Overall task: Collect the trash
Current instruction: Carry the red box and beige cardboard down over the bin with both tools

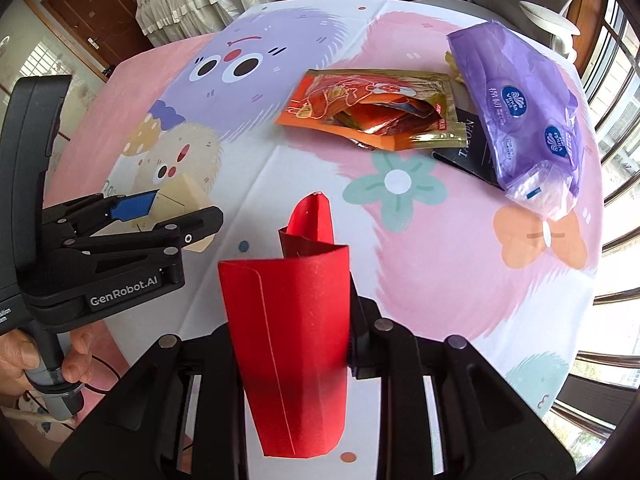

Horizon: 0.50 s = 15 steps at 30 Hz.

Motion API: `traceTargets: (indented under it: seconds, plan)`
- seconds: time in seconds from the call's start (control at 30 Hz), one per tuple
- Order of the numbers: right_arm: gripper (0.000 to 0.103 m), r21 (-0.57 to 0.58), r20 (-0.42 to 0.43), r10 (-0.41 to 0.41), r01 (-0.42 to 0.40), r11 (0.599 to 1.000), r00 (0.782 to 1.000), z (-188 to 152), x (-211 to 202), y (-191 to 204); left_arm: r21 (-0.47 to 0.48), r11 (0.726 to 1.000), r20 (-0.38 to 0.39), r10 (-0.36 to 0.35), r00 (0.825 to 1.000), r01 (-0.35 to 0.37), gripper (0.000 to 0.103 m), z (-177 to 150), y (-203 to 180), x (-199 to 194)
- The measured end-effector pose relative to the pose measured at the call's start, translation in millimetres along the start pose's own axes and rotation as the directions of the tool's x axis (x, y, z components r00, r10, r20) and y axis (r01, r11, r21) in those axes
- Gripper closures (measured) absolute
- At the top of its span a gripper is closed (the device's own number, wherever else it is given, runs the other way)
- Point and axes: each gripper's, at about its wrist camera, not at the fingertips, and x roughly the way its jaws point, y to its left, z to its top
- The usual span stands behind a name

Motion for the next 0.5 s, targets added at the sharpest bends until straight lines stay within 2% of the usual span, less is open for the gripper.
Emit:
traceTargets:
  seconds: [0.23, 0.5]
  plan:
    - [0.081, 0.045, 0.041, -0.045, 0.043, 0.998, 0.998, -39, -21, 65, 0.092, 0.993, 0.068, -0.078, 0.995, 0.072, 0.042, -72, 54, -68]
    - [0.081, 0.181, 0.117, -0.117, 0.094, 0.979, 0.986, -129, -44, 166, 0.237, 0.964, 0.099, -0.143, 0.985, 0.116, 0.041, -170, 123, -123]
